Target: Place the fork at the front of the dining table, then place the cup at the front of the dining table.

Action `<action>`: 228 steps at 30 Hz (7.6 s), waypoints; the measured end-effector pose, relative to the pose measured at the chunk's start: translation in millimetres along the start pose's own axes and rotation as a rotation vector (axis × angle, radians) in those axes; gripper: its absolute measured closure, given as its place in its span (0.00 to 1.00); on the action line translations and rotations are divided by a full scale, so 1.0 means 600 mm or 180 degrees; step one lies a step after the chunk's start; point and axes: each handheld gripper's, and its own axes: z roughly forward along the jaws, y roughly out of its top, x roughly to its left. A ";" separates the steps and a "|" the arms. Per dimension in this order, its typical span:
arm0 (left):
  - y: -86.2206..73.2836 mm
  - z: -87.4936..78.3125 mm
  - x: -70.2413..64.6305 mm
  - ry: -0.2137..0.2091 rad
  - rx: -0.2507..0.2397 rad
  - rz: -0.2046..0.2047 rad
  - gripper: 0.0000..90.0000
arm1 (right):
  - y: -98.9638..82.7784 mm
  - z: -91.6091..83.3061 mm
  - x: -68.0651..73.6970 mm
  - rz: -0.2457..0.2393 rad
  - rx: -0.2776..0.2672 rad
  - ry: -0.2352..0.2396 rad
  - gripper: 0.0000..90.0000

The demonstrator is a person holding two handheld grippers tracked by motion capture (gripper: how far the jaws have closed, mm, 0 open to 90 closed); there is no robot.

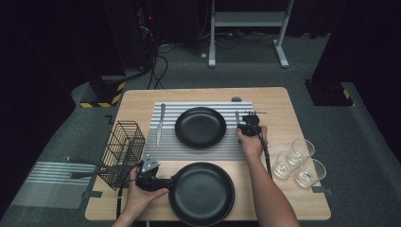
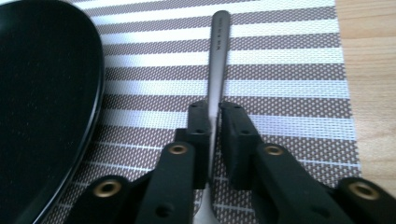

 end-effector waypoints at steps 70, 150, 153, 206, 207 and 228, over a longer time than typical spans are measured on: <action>0.000 0.002 -0.006 -0.0060 -0.0022 -0.0032 0.09 | -0.032 -0.194 0.016 -0.0291 -0.0225 0.0402 0.00; -0.005 0.005 -0.019 -0.0023 0.0024 0.0020 0.10 | -0.193 -0.305 -0.107 -0.0294 -0.0363 0.0123 0.88; -0.003 0.005 -0.021 -0.0028 0.0015 0.0028 0.10 | -0.195 -0.304 -0.099 -0.0346 -0.0351 0.0198 0.88; -0.001 0.005 -0.027 -0.0069 0.0008 0.0063 0.10 | -0.211 -0.278 -0.060 -0.0737 -0.0364 0.0125 0.09; -0.001 0.005 -0.027 -0.0069 0.0008 0.0063 0.10 | -0.211 -0.278 -0.060 -0.0737 -0.0364 0.0125 0.09; 0.016 -0.003 -0.035 -0.0407 -0.0103 0.0022 0.06 | -0.193 -0.323 -0.050 -0.0680 -0.0426 0.0301 0.22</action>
